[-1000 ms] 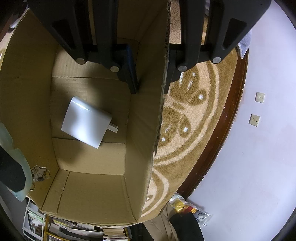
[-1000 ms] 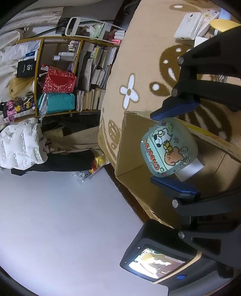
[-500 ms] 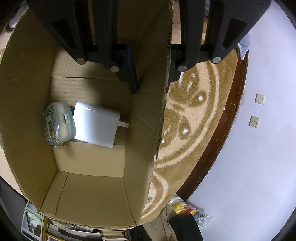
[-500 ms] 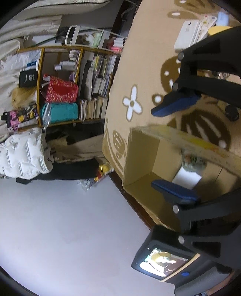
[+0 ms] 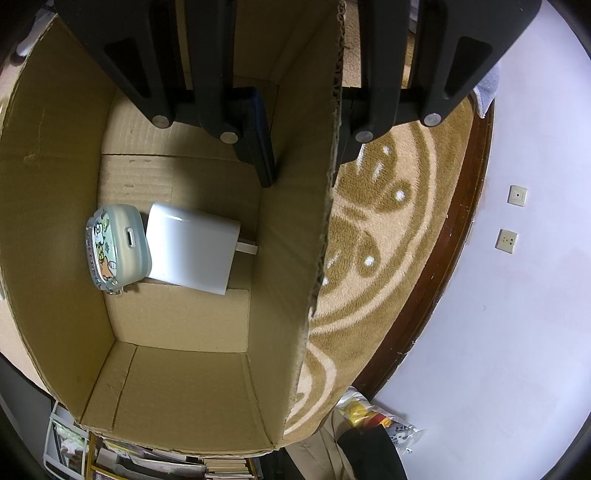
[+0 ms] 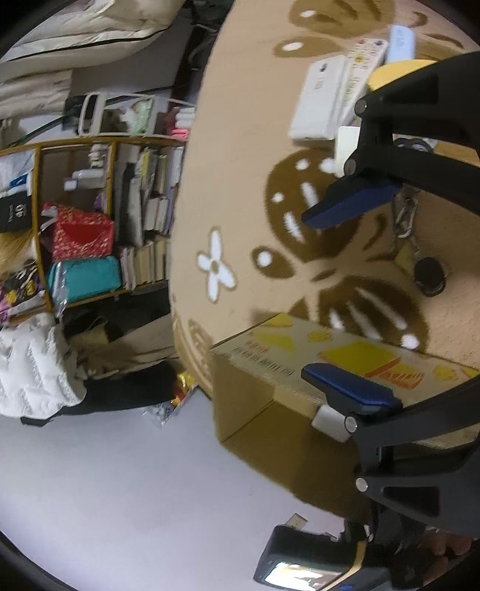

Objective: Organize rigid objects
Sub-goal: 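Move the right gripper back over the keys with black fobs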

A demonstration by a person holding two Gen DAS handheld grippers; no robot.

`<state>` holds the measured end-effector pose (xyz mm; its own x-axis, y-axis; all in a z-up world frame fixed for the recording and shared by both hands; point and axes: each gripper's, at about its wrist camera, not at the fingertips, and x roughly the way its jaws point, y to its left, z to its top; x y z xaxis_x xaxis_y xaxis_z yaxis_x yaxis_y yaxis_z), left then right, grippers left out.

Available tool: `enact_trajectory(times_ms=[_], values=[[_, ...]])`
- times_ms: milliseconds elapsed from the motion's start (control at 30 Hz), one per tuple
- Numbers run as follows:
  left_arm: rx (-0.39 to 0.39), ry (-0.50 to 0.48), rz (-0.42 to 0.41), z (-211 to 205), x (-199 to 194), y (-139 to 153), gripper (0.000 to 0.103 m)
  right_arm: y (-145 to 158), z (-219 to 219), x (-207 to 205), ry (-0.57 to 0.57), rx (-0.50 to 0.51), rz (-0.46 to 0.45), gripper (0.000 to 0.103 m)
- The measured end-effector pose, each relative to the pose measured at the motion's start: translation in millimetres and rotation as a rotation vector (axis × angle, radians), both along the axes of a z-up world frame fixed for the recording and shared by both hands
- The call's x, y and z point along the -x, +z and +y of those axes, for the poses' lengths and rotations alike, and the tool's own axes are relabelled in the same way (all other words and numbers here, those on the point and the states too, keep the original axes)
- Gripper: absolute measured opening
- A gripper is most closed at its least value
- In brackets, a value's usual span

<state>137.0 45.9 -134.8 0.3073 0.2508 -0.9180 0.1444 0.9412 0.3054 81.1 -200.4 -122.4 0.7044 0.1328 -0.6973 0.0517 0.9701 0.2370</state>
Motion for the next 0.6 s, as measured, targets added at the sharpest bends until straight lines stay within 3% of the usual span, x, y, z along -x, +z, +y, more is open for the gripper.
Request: enact_trajectory(times_ms=[600], values=[[-0.010, -0.002, 0.000, -3.3, 0.4, -1.6, 0.026, -42.3, 12.5, 32.0, 0.023, -0.036, 0.151, 0.079]])
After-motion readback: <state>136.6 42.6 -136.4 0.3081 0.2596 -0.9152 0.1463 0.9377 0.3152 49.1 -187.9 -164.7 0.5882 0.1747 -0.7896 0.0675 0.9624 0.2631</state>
